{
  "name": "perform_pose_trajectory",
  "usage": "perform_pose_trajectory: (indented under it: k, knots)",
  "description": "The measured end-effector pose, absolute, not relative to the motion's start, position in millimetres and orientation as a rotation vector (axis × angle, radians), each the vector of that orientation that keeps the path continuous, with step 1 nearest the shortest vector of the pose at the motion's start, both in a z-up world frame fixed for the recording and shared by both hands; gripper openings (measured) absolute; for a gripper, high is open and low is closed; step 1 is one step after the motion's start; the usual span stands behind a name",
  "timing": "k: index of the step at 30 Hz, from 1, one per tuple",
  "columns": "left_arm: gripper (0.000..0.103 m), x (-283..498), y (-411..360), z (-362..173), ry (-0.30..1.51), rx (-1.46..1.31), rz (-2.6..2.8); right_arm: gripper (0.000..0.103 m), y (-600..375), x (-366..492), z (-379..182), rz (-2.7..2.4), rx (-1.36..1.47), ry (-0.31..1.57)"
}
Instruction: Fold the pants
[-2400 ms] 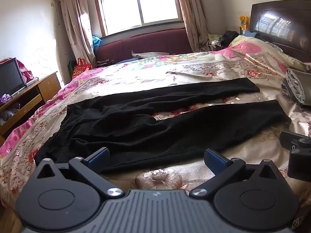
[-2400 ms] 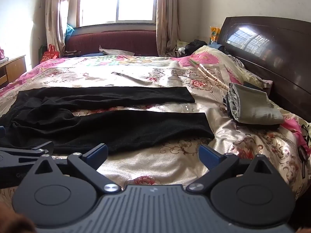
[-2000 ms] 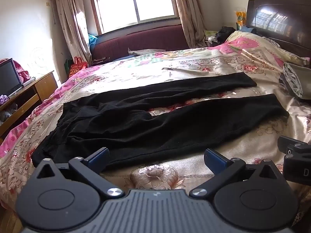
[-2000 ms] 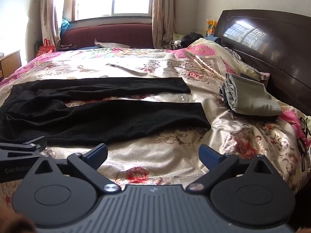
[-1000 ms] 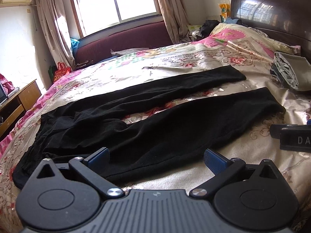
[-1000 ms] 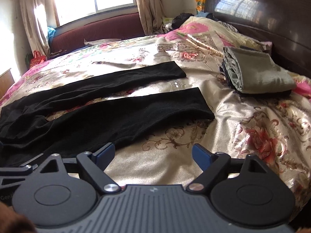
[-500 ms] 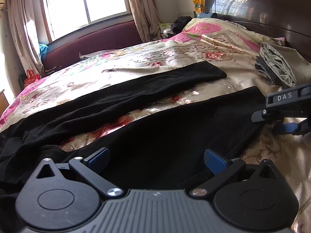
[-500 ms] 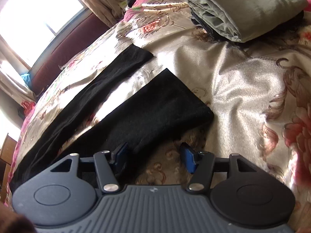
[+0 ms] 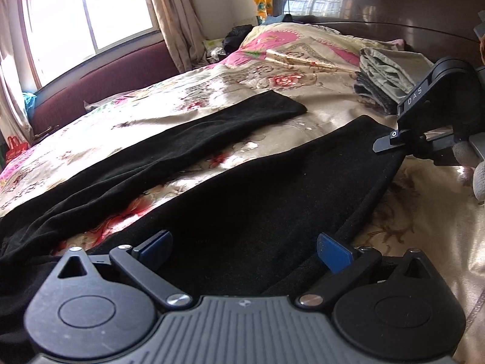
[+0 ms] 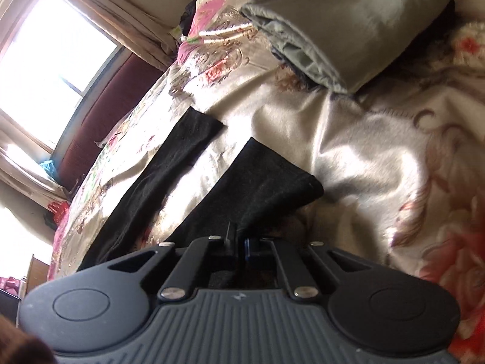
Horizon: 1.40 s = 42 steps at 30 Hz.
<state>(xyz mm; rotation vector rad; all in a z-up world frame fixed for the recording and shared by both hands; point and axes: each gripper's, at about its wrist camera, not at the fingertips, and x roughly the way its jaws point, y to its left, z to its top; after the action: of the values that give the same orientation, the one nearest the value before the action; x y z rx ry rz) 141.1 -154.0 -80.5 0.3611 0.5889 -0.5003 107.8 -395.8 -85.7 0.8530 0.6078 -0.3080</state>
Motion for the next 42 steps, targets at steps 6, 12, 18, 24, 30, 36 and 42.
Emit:
perform_pose_trajectory:
  k: [6, 12, 18, 24, 30, 36, 42]
  knots:
    - [0.103, 138, -172, -91, 0.657, 0.396, -0.572, 0.004, -411, 103, -94, -0.409, 0.784, 0.721]
    - [0.103, 129, -98, -56, 0.571, 0.401, -0.484, 0.014, -377, 83, -47, -0.465, 0.477, 0.683]
    - [0.103, 149, 15, -52, 0.580, 0.421, -0.216, 0.014, -285, 98, -27, -0.185, 0.288, 0.678]
    - [0.103, 163, 87, -86, 0.740, 0.328, -0.108, 0.009, -229, 149, -85, -0.091, 0.286, 0.953]
    - [0.103, 139, 108, -56, 0.659, 0.273, -0.073, 0.014, -217, 115, -44, -0.054, 0.213, 0.820]
    - [0.103, 156, 117, -77, 0.761, 0.348, -0.112, 0.013, -202, 148, -72, -0.003, 0.093, 1.004]
    - [0.089, 201, 154, -30, 0.653, 0.388, -0.198, 0.013, -163, 220, -31, 0.291, -0.120, 0.862]
